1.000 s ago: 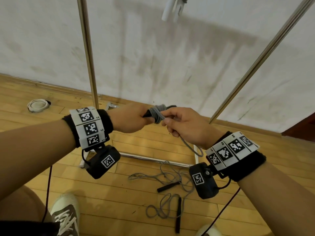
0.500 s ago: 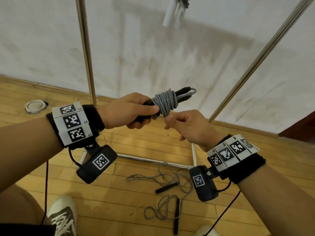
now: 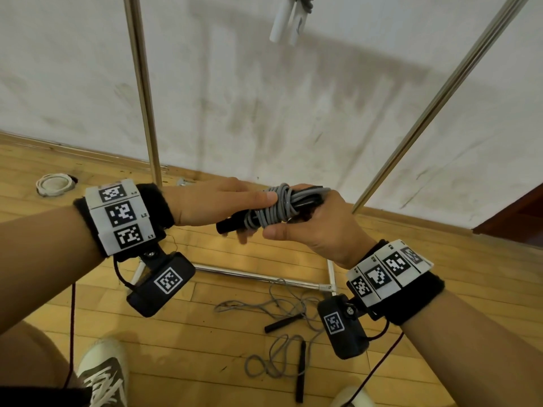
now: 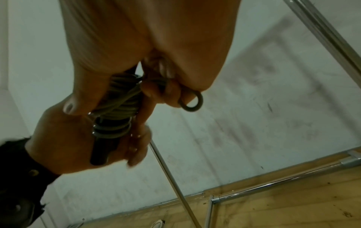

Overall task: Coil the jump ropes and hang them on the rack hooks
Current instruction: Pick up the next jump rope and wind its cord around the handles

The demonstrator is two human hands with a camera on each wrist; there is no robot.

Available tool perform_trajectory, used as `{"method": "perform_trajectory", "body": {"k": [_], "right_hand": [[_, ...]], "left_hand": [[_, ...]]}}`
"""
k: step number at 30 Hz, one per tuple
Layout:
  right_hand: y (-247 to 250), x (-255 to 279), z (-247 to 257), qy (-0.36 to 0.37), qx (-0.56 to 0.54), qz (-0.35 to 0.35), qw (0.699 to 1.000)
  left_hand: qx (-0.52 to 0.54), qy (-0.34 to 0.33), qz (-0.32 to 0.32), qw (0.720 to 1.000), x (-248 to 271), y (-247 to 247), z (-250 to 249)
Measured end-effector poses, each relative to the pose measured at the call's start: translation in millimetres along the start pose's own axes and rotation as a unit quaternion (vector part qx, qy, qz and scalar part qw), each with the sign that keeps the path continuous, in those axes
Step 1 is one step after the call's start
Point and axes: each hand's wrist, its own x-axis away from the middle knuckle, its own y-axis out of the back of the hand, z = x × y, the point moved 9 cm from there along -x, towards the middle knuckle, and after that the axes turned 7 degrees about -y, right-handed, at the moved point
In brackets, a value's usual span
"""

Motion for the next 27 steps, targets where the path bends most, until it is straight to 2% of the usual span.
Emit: {"method": "perform_trajectory", "body": {"k": [2, 4, 7, 9, 12, 14, 19, 21, 27], "right_hand": [[4.7, -0.2, -2.1, -0.010, 0.060, -0.037, 0.997], [3.9, -0.9, -2.5, -0.012, 0.094, -0.052, 0.994], [-8.7, -2.4, -3.0, -0.006, 0.112, -0.025, 0.993], [-13.2, -4.6, -7.3, -0.024, 0.116, 0.003, 0.993], [-14.7, -4.3, -14.3, -0.053, 0.120, 0.076, 0.988], [-5.7, -2.6, -19.6, -0.081, 0.119, 0.082, 0.986], [28.1, -4.7, -22.1, -0.094, 0.169, -0.045, 0.980], [38.7, -5.9, -19.1, -0.081, 0.143, -0.095, 0.982], [45.9, -4.4, -17.7, -0.071, 0.013, -0.166, 0.983]], "left_hand": [[-0.033, 0.001, -0.062, 0.998, -1.3, 12.7, 0.3], [-0.030, -0.005, -0.070, 0.997, -2.5, 12.2, -2.2], [-0.051, -0.028, -0.017, 0.998, -4.1, -6.3, -4.6], [-0.082, -0.022, -0.010, 0.996, -3.3, -9.5, -0.5], [-0.098, -0.008, -0.046, 0.994, -2.5, 2.0, 7.5], [-0.102, -0.003, -0.075, 0.992, -1.5, 12.8, 9.6], [-0.125, 0.015, -0.075, 0.989, -1.1, 18.6, 15.5], [-0.136, 0.021, -0.078, 0.987, -2.8, 17.9, 17.5], [-0.118, 0.043, -0.110, 0.986, -5.8, 24.2, 24.1]]}}
